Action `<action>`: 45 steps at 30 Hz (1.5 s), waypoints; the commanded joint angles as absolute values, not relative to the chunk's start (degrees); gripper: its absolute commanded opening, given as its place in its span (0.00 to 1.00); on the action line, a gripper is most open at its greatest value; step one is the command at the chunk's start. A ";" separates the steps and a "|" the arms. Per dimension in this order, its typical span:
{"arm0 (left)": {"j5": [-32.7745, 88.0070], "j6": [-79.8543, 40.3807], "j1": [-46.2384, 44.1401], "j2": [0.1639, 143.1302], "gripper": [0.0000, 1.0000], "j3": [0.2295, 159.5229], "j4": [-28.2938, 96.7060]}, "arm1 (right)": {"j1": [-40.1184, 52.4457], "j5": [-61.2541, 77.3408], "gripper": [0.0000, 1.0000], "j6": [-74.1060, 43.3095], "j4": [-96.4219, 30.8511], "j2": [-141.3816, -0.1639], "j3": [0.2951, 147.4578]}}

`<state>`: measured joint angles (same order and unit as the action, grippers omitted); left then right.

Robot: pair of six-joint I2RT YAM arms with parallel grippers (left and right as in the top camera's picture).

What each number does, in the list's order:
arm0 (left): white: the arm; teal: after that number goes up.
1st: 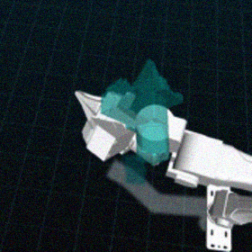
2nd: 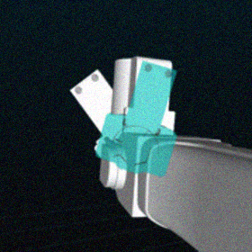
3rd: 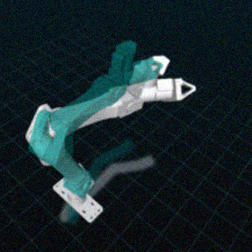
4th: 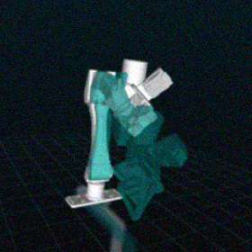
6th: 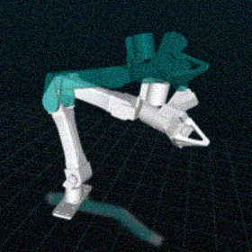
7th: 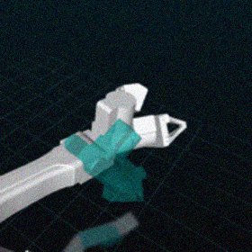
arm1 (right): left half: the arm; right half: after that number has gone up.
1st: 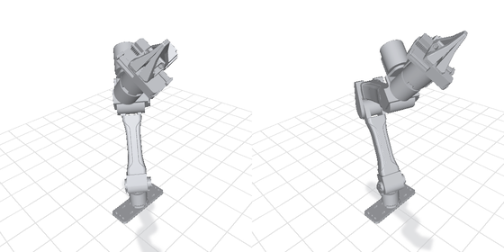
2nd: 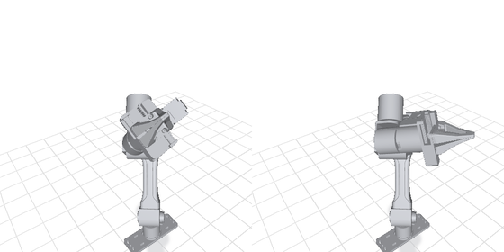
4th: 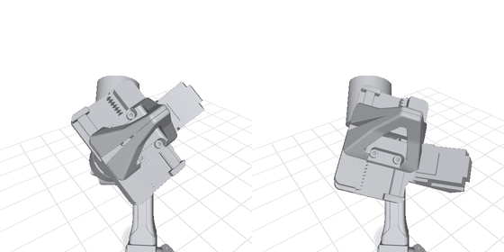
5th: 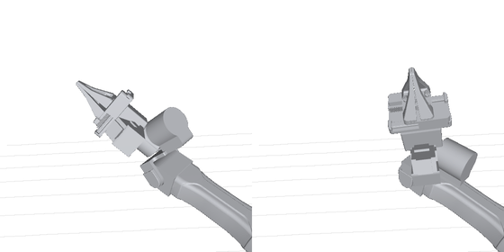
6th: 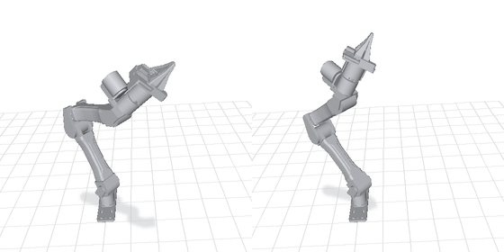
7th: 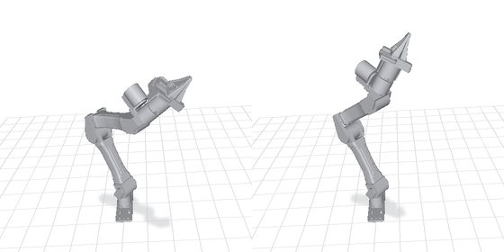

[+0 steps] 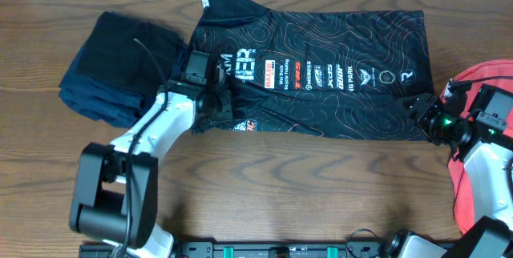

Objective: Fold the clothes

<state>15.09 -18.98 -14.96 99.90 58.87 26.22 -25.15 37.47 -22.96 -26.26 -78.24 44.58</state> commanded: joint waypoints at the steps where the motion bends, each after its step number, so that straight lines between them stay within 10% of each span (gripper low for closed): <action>1: 16.43 -17.61 -14.98 102.52 0.38 58.72 25.63 | -24.71 37.52 0.54 -22.00 -26.41 -77.47 45.36; 7: 21.71 -17.63 -14.94 102.94 0.06 58.81 24.43 | -24.71 37.47 0.54 -22.00 -26.37 -77.47 45.36; 45: 22.28 -9.89 -15.35 108.27 0.06 65.43 -5.78 | -24.71 34.04 0.54 -22.00 -26.39 -77.47 45.36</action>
<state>22.50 -8.75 -15.16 106.94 64.60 -3.88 -25.15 34.17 -22.94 -26.33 -78.24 44.58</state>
